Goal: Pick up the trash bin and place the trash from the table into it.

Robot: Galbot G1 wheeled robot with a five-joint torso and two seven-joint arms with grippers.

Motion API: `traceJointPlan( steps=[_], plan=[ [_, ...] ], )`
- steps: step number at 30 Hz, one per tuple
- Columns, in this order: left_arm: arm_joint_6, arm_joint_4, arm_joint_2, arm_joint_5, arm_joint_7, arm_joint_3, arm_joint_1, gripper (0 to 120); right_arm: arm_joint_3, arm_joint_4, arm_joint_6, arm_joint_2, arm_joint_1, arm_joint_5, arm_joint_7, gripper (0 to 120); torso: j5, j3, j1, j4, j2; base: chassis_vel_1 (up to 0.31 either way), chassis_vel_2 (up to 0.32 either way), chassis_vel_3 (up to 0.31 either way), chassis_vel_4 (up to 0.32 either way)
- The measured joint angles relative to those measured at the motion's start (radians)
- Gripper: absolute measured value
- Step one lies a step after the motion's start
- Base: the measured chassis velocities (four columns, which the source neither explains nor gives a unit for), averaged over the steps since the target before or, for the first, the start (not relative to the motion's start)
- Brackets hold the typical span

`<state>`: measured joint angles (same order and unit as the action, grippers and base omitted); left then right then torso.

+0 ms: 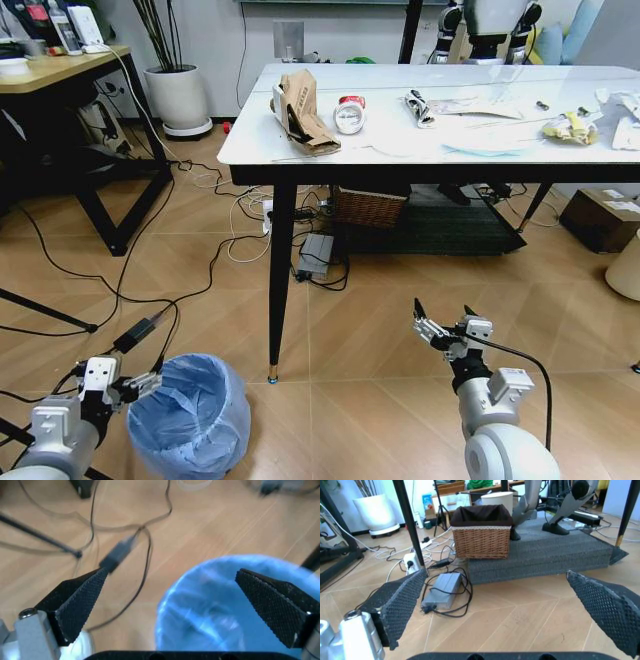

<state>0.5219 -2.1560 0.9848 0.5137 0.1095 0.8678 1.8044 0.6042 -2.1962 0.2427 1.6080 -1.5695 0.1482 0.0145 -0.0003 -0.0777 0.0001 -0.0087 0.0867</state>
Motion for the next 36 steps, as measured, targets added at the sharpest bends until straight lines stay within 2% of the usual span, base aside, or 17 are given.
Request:
traceJointPlan(
  steps=[1,2,4,11,18,27,36],
  plan=[
    [0.038,0.036,-0.021,0.008,0.016,-0.016,-0.030,100,-0.004,0.012,0.000,0.000,0.009,0.003,-0.003,100,-0.0002,0.000,0.000,0.0001,0.001,0.000,0.000,0.000,0.000],
    [0.038,0.036,-0.021,0.008,0.016,-0.016,-0.030,100,-0.004,0.012,0.000,0.000,0.009,0.003,-0.003,100,-0.0002,0.000,0.000,0.0001,0.001,0.000,0.000,0.000,0.000],
    [0.090,0.064,-0.044,0.014,0.037,-0.029,-0.060,100,-0.010,0.026,0.001,0.000,0.016,0.007,-0.011,100,0.0000,-0.001,0.000,-0.0002,0.001,0.000,0.000,0.000,0.000],
    [0.121,0.106,-0.078,0.031,0.040,-0.049,-0.101,100,-0.024,0.047,0.000,0.000,0.025,0.009,-0.021,100,0.0003,-0.002,0.000,0.0001,0.003,0.000,0.000,0.000,0.000],
    [0.158,0.165,-0.131,0.041,0.006,-0.108,-0.165,100,-0.031,0.056,-0.001,0.000,0.028,0.004,-0.024,100,0.0003,-0.002,0.000,-0.0001,0.003,0.000,0.000,0.000,0.000],
    [0.167,0.233,-0.139,0.017,-0.014,-0.178,-0.205,100,-0.030,0.060,0.000,0.000,0.024,-0.004,-0.027,100,0.0002,-0.003,0.000,0.0001,0.004,0.000,0.000,0.000,0.000],
    [0.146,0.308,-0.116,-0.019,-0.044,-0.238,-0.232,100,-0.021,0.058,0.000,0.000,0.018,-0.002,-0.032,100,0.0002,-0.003,0.000,0.0000,0.005,0.000,0.000,0.000,0.000]
  ],
)
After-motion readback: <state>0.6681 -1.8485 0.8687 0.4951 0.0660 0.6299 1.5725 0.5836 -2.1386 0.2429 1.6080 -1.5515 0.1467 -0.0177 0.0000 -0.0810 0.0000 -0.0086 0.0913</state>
